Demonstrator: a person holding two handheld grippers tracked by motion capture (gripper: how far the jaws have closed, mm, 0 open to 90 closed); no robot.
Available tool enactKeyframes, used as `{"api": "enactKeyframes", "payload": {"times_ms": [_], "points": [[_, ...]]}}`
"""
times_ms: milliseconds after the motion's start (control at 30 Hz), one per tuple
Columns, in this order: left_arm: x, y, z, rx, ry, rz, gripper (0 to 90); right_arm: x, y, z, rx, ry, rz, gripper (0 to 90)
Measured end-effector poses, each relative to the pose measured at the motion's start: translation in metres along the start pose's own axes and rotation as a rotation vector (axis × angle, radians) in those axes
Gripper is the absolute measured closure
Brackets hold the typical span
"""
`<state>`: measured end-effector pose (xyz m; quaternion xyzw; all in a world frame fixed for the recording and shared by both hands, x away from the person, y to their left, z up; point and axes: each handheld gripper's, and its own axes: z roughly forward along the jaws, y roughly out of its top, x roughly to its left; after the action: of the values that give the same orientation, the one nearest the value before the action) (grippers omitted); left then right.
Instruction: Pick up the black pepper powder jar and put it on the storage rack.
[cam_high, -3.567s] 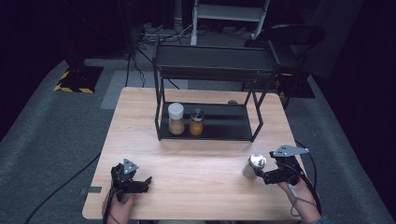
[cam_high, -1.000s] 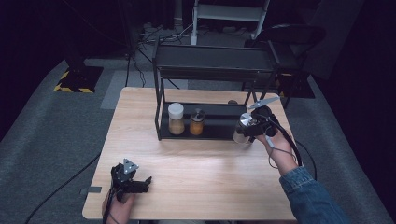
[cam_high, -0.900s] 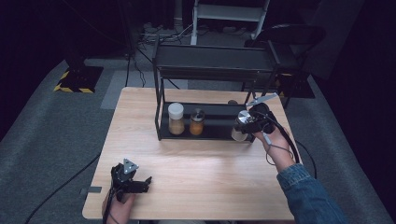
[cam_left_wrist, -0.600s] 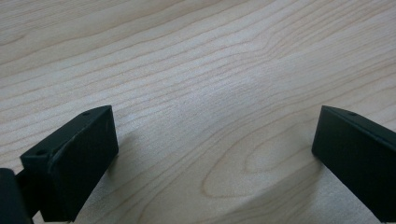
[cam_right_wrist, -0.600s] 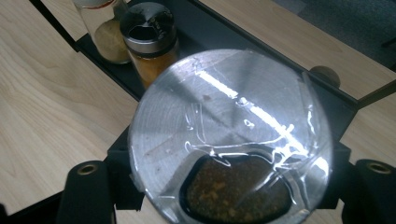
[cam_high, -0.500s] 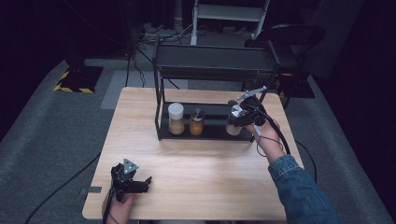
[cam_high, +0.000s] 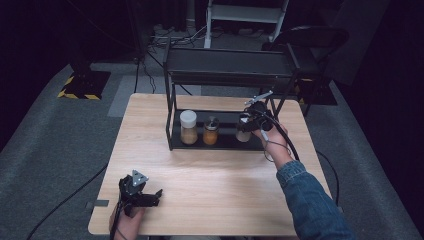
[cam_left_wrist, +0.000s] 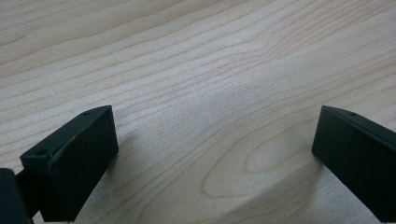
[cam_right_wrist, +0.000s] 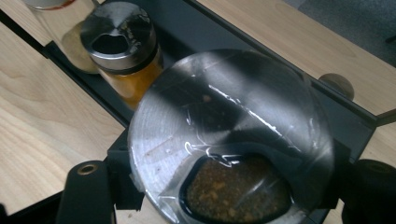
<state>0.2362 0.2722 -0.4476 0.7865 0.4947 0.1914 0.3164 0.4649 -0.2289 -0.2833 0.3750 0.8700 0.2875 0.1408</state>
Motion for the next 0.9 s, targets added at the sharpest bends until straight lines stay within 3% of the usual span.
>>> {"api": "enactKeyframes", "payload": {"times_ms": [467, 900], "points": [[0.000, 0.000, 0.000, -0.001, 0.001, -0.001, 0.2, -0.003, -0.012, 0.041, -0.001, -0.005, 0.031, 31.2], [0.000, 0.000, 0.000, 0.000, 0.001, 0.002, 0.2, 0.000, -0.019, 0.067, -0.002, -0.007, 0.045, 31.2]]}}
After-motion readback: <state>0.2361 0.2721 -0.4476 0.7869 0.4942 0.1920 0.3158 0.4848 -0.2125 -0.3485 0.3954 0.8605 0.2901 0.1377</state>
